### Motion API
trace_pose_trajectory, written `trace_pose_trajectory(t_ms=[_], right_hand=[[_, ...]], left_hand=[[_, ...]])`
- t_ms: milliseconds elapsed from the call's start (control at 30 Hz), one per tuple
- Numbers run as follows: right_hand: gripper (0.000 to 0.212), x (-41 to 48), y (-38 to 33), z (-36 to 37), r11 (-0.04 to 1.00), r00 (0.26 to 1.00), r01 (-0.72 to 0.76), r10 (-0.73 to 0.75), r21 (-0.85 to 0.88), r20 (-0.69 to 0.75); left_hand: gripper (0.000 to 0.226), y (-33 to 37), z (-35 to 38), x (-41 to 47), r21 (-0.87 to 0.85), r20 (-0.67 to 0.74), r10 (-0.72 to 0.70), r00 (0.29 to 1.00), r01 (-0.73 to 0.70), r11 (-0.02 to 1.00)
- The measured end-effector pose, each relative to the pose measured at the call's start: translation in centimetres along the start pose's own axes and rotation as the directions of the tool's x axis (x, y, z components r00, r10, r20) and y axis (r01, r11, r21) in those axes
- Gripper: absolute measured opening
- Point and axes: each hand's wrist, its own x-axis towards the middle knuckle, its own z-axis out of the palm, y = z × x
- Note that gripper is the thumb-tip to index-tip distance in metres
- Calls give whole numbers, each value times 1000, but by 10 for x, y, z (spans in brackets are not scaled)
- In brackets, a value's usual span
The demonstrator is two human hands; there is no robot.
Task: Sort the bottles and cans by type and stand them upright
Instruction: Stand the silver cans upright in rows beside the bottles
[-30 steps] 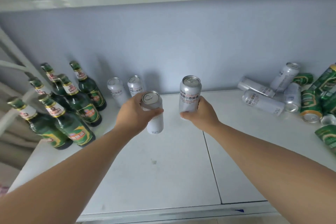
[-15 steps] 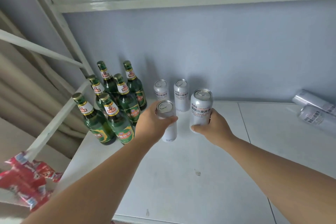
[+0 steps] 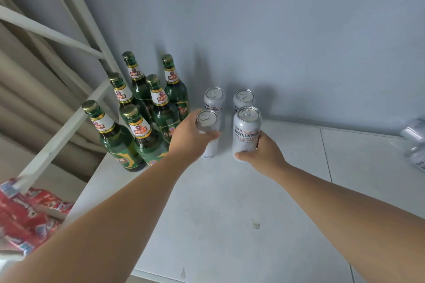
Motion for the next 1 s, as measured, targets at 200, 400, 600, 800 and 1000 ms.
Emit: trace_pose_trajectory(t_ms=[200, 400, 600, 800, 1000], right_hand=[[52, 21, 5, 10, 1000, 1000, -28, 28, 10, -4], [53, 34, 9, 20, 999, 999, -46, 46, 16, -3], [50, 38, 13, 28, 998, 998, -57, 57, 40, -19], [55, 45, 17, 30, 997, 999, -50, 49, 52, 4], [62, 46, 21, 26, 998, 996, -58, 57, 10, 64]], left_hand=[[45, -1, 13, 15, -5, -66, -17, 998, 16, 1000], [43, -8, 20, 25, 18, -75, -5, 997, 6, 1000], [45, -11, 18, 29, 70, -46, 23, 999, -20, 997], [56, -17, 23, 27, 122, -85, 47, 995, -37, 992], [60, -19, 29, 28, 128, -113, 34, 993, -20, 992]])
